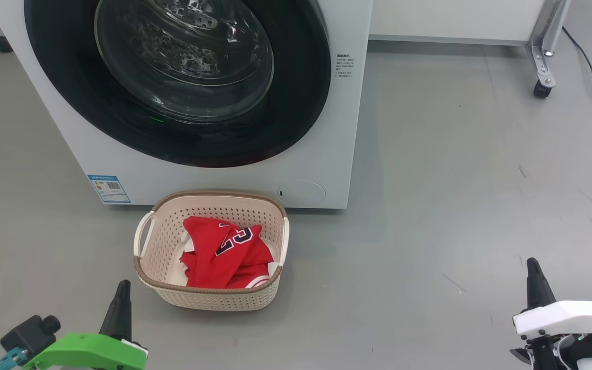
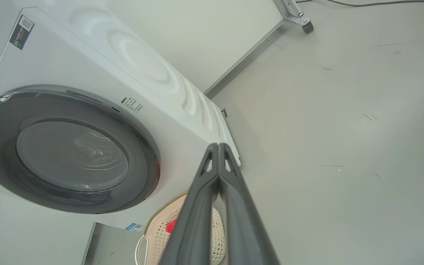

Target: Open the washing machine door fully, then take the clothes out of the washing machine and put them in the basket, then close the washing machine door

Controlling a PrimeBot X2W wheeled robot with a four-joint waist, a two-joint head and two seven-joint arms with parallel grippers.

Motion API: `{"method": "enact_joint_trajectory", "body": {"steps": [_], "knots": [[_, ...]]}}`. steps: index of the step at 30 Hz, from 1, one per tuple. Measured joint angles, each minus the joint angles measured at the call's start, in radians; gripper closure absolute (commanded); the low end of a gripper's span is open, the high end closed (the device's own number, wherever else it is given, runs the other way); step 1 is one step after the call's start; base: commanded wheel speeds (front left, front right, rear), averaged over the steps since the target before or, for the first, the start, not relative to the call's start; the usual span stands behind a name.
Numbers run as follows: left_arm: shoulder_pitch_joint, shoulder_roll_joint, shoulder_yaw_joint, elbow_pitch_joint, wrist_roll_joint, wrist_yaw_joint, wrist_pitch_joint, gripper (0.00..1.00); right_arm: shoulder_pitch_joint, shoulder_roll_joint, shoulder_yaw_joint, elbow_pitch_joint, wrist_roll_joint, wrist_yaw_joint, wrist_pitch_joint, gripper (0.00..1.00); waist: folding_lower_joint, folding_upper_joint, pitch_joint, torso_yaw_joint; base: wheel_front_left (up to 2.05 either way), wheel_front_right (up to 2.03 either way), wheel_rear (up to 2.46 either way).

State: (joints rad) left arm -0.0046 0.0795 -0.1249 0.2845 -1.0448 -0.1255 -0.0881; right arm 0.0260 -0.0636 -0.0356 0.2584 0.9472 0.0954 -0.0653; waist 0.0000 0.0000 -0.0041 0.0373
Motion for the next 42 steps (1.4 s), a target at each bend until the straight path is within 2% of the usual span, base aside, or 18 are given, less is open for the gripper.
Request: {"method": "enact_joint_trajectory", "body": {"steps": [42], "knots": [[-0.037, -0.008, 0.127, -0.003, -0.470, 0.000, 0.131, 1.00, -0.067, 0.020, -0.084, 0.013, 0.518, 0.018, 0.141, 1.00, 0.0000, 0.0000, 0.005, -0.030, 0.00, 0.00, 0.00]]}}
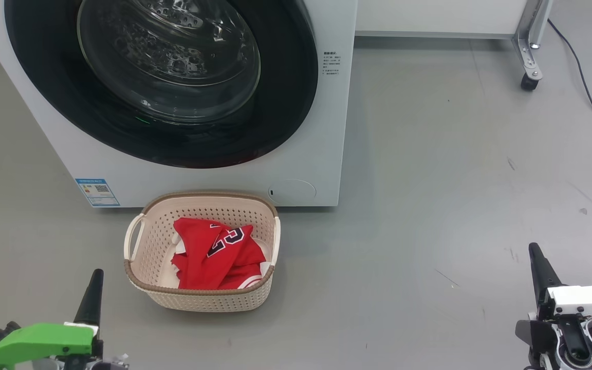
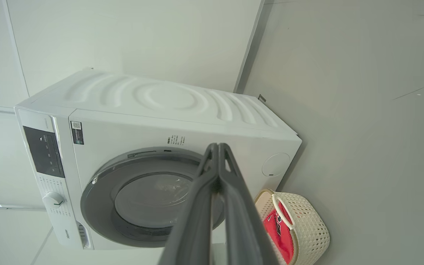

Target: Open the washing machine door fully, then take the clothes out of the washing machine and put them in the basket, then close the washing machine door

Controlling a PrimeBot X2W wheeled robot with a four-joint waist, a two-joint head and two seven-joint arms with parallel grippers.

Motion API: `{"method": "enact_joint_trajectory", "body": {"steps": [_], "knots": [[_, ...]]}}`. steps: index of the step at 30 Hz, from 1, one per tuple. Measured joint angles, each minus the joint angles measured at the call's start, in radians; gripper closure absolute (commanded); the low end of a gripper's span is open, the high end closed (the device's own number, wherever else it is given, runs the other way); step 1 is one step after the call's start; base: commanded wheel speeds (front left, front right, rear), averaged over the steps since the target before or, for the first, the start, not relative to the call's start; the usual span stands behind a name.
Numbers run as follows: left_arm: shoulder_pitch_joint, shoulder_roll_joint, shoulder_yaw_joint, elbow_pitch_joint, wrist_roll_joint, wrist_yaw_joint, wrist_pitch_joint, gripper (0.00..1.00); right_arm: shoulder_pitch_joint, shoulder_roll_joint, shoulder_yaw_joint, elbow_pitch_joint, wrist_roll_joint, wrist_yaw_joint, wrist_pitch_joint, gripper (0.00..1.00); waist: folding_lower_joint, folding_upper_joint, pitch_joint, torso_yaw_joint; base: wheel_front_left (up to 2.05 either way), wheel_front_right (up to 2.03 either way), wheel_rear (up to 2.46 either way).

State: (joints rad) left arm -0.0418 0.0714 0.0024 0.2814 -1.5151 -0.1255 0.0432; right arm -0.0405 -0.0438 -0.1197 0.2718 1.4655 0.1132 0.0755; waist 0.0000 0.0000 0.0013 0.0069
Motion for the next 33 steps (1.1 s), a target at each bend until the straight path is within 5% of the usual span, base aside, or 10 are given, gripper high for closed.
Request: {"method": "enact_joint_trajectory", "body": {"steps": [12, 33], "knots": [[-0.005, -0.003, 0.032, 0.000, -0.112, 0.000, 0.030, 1.00, -0.018, 0.004, -0.020, 0.004, 0.130, 0.006, 0.038, 1.00, 0.0000, 0.0000, 0.001, -0.007, 0.00, 0.00, 0.00], [-0.012, -0.004, 0.033, 0.000, -0.128, 0.000, 0.031, 1.00, -0.020, 0.005, -0.021, 0.006, 0.134, 0.008, 0.038, 1.00, 0.0000, 0.0000, 0.001, -0.007, 0.00, 0.00, 0.00]]}}
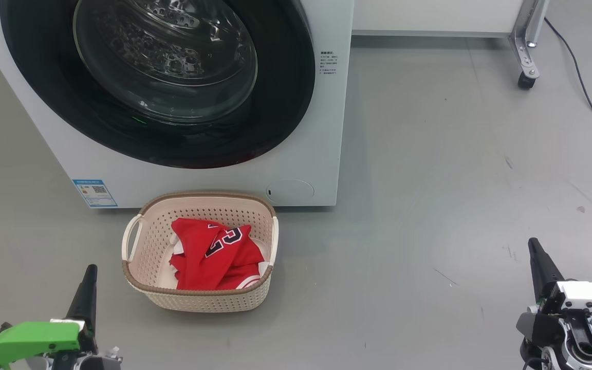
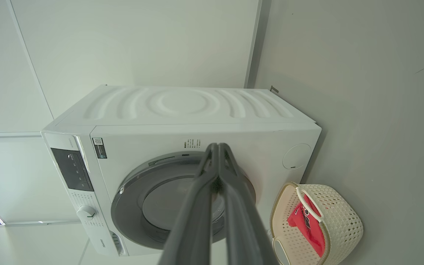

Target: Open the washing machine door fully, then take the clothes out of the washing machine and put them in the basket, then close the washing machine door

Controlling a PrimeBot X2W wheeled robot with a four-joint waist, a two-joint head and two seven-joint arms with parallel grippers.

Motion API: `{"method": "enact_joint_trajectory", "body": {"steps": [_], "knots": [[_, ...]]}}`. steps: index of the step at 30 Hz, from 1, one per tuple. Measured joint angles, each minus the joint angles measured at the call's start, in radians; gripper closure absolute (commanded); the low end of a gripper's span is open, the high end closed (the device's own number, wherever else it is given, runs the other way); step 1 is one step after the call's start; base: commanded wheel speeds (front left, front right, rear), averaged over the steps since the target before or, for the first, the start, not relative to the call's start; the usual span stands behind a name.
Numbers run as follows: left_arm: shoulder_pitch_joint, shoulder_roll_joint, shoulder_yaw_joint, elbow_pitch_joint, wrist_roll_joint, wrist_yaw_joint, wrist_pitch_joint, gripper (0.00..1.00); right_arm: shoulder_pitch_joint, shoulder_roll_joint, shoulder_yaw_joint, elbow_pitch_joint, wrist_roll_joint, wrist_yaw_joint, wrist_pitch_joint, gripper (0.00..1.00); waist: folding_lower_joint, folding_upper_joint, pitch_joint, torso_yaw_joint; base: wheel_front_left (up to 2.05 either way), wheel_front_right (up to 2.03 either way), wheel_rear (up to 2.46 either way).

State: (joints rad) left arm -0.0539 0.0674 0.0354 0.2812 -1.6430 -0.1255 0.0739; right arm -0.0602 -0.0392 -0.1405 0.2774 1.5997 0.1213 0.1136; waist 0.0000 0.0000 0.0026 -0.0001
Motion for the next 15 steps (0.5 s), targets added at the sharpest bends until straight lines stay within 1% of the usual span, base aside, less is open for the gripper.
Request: {"method": "enact_joint_trajectory", "body": {"steps": [15], "knots": [[-0.002, -0.001, 0.001, 0.000, 0.000, 0.000, 0.000, 1.00, 0.000, 0.000, 0.000, 0.000, 0.000, 0.000, 0.000, 1.00, 0.0000, 0.0000, 0.000, 0.000, 0.00, 0.00, 0.00]]}}
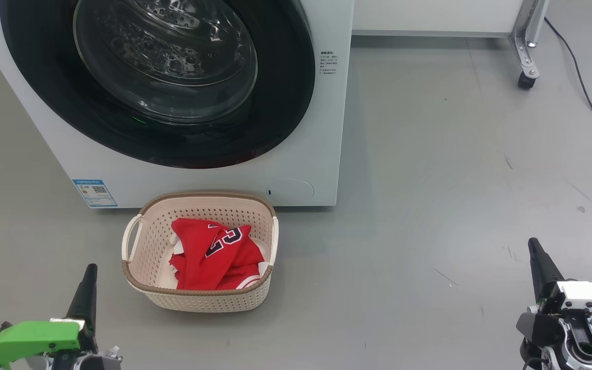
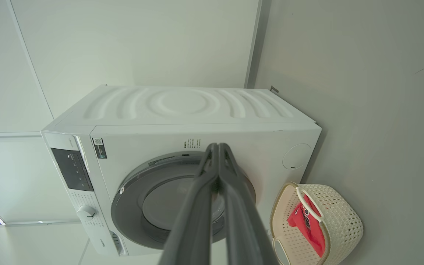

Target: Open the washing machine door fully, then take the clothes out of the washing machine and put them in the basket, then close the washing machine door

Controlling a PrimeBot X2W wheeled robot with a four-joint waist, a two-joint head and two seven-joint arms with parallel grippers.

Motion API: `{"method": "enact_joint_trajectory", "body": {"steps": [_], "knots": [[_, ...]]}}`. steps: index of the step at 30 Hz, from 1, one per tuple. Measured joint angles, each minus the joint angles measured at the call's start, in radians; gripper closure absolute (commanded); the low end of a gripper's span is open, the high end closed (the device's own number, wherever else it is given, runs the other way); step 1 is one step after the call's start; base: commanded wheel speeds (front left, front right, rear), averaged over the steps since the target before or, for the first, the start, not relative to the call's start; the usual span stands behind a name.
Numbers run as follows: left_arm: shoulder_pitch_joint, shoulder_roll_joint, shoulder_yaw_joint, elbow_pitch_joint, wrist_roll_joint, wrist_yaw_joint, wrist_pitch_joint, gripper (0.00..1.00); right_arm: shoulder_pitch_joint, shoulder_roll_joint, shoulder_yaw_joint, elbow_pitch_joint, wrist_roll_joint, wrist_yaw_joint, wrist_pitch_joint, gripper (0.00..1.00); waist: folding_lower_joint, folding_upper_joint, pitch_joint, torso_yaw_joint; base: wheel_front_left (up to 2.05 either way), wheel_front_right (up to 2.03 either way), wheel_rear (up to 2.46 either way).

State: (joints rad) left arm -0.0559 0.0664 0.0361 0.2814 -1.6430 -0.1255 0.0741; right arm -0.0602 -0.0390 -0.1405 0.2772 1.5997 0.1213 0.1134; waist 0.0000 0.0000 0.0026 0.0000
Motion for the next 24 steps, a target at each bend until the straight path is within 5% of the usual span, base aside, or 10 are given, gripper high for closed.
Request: {"method": "enact_joint_trajectory", "body": {"steps": [24], "knots": [[0.000, -0.002, 0.001, 0.000, 0.000, 0.000, 0.004, 1.00, 0.000, 0.000, 0.000, 0.000, 0.000, 0.000, 0.000, 1.00, 0.0000, 0.0000, 0.000, 0.000, 0.00, 0.00, 0.00]]}}
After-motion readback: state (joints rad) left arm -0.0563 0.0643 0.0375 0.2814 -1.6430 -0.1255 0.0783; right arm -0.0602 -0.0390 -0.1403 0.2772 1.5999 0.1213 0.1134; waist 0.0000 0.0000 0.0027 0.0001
